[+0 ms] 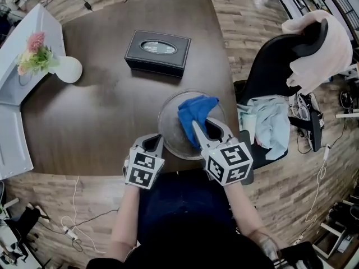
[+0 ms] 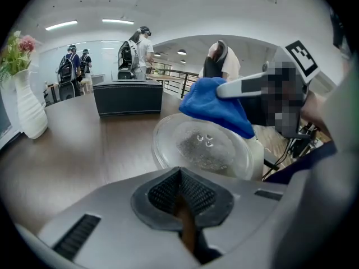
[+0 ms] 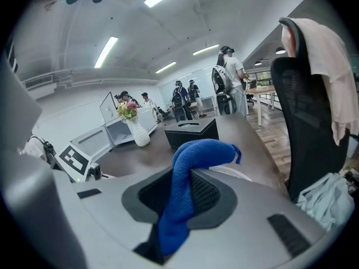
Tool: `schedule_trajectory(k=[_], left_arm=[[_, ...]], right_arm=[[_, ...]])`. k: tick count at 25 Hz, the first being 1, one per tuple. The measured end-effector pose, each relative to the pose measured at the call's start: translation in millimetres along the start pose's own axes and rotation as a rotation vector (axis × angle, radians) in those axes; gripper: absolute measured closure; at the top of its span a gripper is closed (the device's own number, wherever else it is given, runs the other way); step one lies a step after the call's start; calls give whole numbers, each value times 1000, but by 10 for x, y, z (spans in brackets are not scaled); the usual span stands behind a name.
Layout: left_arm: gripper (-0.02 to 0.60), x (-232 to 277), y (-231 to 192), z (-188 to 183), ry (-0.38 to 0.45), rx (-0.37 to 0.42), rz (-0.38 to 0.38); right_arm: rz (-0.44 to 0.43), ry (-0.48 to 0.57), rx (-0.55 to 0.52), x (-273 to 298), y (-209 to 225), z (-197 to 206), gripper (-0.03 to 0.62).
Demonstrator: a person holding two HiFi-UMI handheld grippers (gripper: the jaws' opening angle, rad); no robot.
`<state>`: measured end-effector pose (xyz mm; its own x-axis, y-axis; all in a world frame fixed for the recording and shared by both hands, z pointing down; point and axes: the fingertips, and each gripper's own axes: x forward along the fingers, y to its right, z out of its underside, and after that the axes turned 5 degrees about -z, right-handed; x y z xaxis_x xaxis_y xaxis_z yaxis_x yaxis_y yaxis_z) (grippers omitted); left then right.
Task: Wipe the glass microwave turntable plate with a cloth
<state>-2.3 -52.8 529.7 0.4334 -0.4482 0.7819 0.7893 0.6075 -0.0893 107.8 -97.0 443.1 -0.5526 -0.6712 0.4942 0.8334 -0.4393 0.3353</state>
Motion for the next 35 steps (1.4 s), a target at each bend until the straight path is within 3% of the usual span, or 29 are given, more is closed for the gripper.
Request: schedule_trajectory(k=[7, 13, 18, 23, 26, 35], left_arm=[[578, 92, -5, 93, -67, 90, -42], [578, 97, 1, 72, -53, 63, -20], [578, 92, -7, 108, -53, 16, -12], [578, 89, 1, 89, -50, 52, -18], [578, 79, 14, 87, -62, 65, -19], [578, 80, 12, 103, -67, 69, -24]], right_arm=[[-50, -25, -46, 160, -80, 9, 528], [-92, -43, -87, 302, -209, 2, 528], [-216, -16, -185, 511, -499, -102, 528], [-291, -239, -209, 894, -627, 382, 528], [-287, -368, -230, 1001, -621, 683, 530], [-269, -437, -177, 1065, -484, 769, 531]])
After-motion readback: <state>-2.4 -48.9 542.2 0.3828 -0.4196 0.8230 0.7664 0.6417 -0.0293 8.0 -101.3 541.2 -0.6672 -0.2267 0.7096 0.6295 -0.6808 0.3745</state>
